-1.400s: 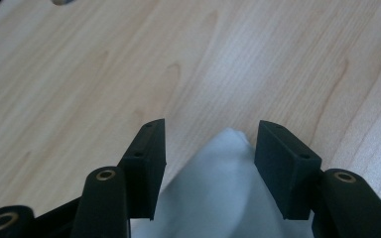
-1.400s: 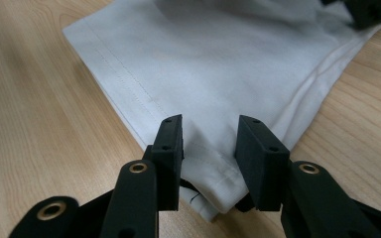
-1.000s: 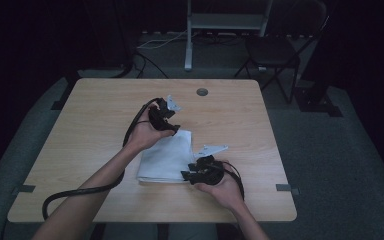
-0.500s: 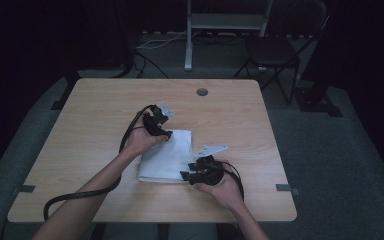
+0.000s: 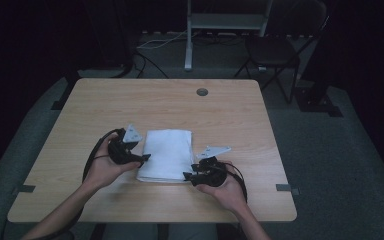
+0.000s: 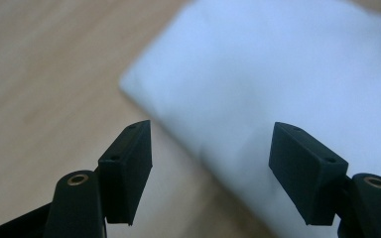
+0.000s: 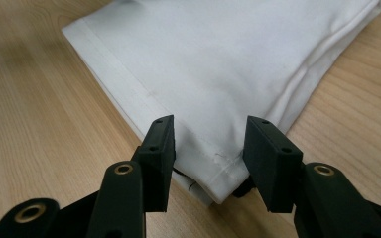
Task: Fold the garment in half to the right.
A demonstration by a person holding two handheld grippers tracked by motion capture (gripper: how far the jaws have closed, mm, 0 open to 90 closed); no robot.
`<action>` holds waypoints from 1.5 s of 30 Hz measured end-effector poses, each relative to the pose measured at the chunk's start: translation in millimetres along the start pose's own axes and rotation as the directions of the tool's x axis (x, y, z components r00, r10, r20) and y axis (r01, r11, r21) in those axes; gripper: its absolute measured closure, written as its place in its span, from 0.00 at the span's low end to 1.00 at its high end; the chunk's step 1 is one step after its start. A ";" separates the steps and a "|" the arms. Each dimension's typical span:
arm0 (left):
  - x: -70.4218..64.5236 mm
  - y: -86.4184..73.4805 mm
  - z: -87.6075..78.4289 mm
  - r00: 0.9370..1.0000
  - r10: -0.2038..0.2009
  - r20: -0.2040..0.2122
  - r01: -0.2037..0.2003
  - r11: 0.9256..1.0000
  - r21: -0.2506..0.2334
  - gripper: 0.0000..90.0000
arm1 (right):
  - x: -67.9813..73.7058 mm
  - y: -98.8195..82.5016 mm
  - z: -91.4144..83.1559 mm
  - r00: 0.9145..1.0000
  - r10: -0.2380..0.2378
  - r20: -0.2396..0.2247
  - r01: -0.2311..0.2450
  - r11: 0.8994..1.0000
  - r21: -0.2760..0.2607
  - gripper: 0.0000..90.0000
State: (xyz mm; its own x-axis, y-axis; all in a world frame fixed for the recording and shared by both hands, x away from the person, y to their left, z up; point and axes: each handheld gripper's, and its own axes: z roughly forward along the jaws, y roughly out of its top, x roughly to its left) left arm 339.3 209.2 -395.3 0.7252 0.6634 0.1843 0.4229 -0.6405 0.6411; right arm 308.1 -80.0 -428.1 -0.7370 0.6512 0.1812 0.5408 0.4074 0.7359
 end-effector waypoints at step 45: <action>38.0 -13.4 33.1 0.976 -0.176 -0.131 0.172 0.984 -0.038 0.37 | -31.2 48.0 55.5 0.996 0.062 0.060 -0.062 0.998 -0.015 0.60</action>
State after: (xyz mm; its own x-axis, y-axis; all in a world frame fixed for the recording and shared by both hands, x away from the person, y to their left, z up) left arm 379.2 230.2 -421.5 0.5619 0.8106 0.1646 0.5205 -0.5012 0.6912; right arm 379.5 -45.1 -434.6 -0.6760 0.7128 0.1869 0.5789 0.3566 0.7333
